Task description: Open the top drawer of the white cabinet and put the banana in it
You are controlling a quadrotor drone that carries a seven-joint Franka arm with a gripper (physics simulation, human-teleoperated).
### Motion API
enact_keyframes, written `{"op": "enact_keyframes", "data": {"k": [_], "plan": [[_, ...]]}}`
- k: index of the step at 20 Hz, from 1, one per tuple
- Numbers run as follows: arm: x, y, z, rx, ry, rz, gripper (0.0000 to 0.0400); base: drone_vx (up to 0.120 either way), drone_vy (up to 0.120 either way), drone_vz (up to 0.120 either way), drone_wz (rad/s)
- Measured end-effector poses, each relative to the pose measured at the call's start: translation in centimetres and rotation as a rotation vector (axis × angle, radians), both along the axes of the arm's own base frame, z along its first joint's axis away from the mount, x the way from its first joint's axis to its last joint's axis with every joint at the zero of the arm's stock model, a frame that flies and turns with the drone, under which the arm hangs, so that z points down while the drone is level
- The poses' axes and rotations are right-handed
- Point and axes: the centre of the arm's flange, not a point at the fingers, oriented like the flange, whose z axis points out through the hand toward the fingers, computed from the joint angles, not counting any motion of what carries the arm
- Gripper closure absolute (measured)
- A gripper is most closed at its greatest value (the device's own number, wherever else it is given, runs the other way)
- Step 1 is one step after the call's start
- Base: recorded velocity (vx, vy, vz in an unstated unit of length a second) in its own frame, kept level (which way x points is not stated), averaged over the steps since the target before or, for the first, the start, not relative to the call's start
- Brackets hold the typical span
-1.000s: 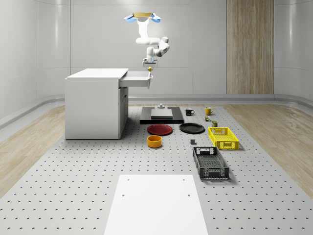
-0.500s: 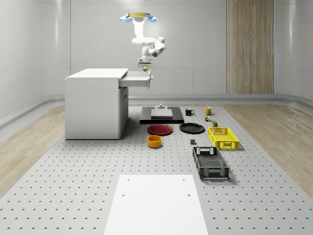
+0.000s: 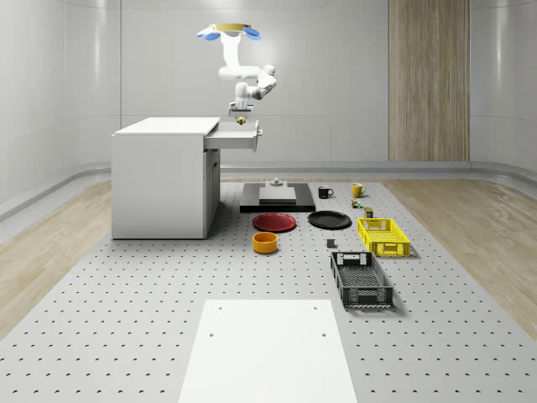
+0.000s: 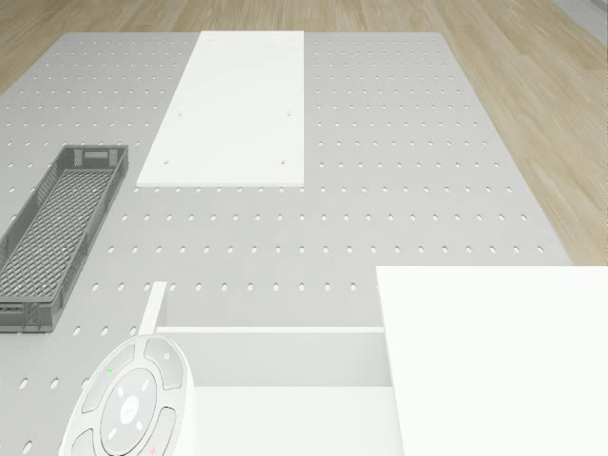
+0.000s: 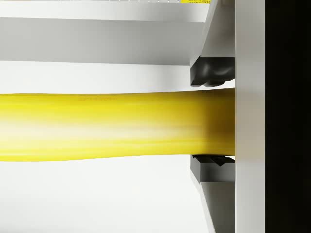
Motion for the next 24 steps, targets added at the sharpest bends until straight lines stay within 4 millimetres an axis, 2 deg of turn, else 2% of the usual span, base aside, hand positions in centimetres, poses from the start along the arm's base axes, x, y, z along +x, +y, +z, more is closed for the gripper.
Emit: {"op": "enact_keyframes", "data": {"k": [6, 24], "plan": [[0.0, 0.0, 0.0, 0.000, 0.000, 0.000, 0.0208, 0.000, -0.107, -0.073, 0.000], [0.0, 0.0, 5.2, 0.000, 0.000, -0.001, 0.0208, 0.000, 0.000, 0.000, 0.000]]}}
